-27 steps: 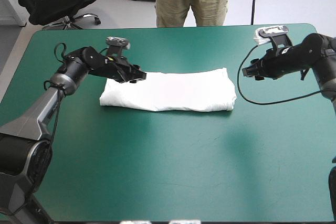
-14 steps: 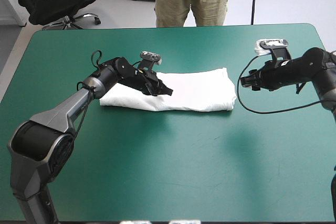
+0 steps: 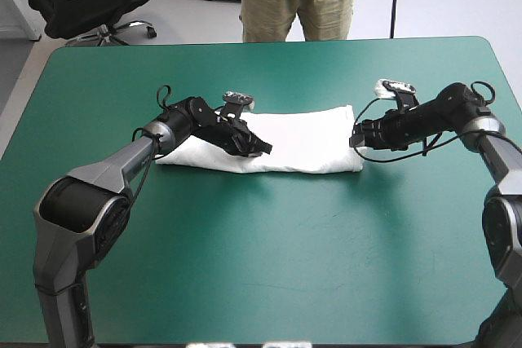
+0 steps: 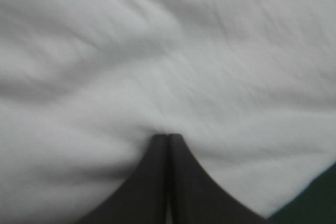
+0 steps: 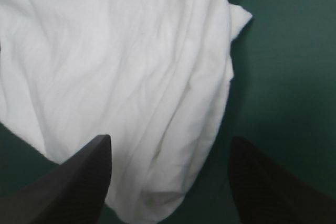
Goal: Fold the cloth
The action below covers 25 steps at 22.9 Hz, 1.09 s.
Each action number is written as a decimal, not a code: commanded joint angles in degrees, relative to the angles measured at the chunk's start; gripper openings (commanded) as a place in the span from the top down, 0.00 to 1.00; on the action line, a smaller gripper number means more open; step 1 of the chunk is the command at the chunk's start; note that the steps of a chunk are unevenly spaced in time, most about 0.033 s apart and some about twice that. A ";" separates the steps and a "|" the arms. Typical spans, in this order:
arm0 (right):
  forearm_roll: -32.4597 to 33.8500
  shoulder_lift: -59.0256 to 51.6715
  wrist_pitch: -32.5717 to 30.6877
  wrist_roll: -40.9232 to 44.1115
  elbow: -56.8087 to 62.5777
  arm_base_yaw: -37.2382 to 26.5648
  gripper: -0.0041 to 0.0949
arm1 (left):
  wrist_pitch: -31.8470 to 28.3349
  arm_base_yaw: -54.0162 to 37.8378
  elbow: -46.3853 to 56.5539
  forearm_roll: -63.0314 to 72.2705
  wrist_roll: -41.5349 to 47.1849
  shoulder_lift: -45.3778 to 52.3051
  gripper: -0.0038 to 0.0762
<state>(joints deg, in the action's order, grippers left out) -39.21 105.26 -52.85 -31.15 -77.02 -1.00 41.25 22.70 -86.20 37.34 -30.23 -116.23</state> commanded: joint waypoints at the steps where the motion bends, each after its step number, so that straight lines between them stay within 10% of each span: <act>1: -3.07 -0.20 0.52 -0.99 -1.15 -0.44 0.34 | 0.24 0.32 -1.37 1.57 -0.09 2.32 0.97; 9: -6.24 4.05 -1.64 -3.51 -1.27 1.29 0.43 | 0.01 0.32 -1.37 1.45 -0.09 2.32 0.97; 13: -7.53 4.63 -0.88 -8.14 -1.49 1.29 0.96 | -0.84 0.32 -1.37 1.45 -0.09 2.32 0.97; 25: -13.32 0.14 -4.06 -10.09 -9.77 3.63 0.96 | -6.78 0.19 -5.66 -16.22 5.04 16.37 0.97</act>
<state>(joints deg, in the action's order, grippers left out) -50.99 109.44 -54.77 -42.83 -82.55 0.92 35.36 22.70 -87.97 27.39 -28.98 -107.92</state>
